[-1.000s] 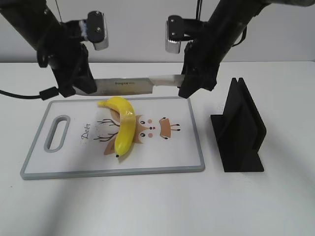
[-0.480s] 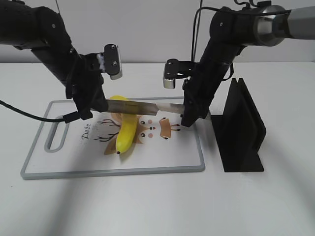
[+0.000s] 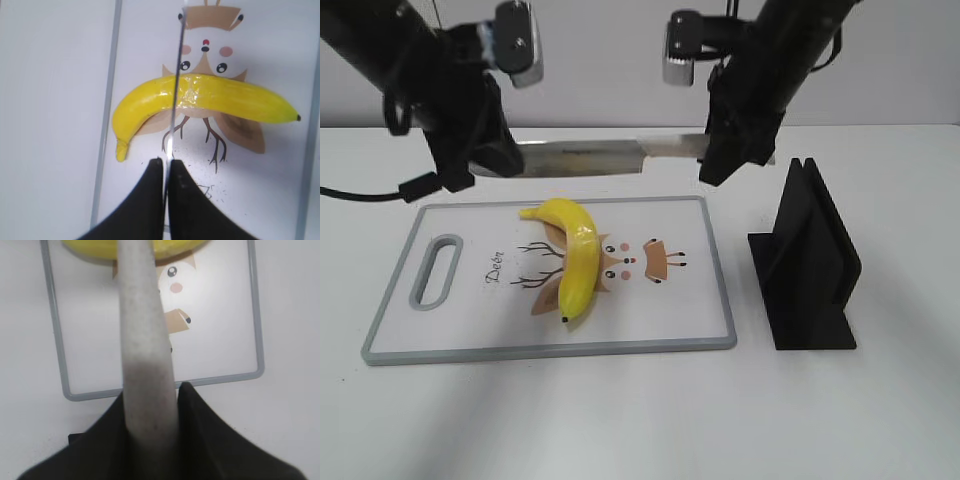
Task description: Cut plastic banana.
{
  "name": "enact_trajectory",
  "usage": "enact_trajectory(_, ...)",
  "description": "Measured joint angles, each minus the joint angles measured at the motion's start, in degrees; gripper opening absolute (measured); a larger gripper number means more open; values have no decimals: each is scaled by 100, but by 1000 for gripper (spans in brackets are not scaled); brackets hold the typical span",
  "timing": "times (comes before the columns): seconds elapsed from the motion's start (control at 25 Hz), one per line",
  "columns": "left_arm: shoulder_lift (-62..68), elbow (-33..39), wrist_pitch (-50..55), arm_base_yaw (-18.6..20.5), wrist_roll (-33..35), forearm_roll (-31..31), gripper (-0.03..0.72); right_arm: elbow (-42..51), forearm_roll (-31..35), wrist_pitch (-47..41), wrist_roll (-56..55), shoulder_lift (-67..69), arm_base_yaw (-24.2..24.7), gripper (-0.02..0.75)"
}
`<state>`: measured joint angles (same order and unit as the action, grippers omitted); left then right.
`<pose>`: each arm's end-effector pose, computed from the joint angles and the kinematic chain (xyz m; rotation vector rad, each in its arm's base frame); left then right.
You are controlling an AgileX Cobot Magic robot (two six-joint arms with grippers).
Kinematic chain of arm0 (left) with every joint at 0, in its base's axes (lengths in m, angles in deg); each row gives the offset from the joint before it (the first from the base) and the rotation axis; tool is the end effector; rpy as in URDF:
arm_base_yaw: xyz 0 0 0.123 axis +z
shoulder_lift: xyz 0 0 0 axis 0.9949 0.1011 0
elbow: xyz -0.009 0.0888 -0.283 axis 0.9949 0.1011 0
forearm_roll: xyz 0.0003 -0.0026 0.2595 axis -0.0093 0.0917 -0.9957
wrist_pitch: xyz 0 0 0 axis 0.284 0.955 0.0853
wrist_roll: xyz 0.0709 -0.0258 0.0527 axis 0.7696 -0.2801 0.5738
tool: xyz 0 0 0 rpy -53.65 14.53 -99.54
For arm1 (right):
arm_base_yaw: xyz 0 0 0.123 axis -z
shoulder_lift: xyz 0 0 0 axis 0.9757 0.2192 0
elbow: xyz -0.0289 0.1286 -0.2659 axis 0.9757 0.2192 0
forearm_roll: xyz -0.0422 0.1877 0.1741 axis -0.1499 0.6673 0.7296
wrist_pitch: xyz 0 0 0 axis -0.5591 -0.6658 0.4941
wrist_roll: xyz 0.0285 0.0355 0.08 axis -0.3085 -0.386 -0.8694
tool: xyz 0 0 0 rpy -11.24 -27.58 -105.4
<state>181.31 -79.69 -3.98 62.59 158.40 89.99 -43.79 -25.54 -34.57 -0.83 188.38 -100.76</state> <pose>0.3516 -0.1675 0.2700 1.8553 1.8325 -0.1252 0.3978 0.2050 0.2517 -1.8881 2.0727 0.3473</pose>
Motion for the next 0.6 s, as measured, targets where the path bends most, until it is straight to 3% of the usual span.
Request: enact_trajectory(0.6,-577,0,268,-26,-17,70,-20,0,85,-196,-23,-586,-23,199)
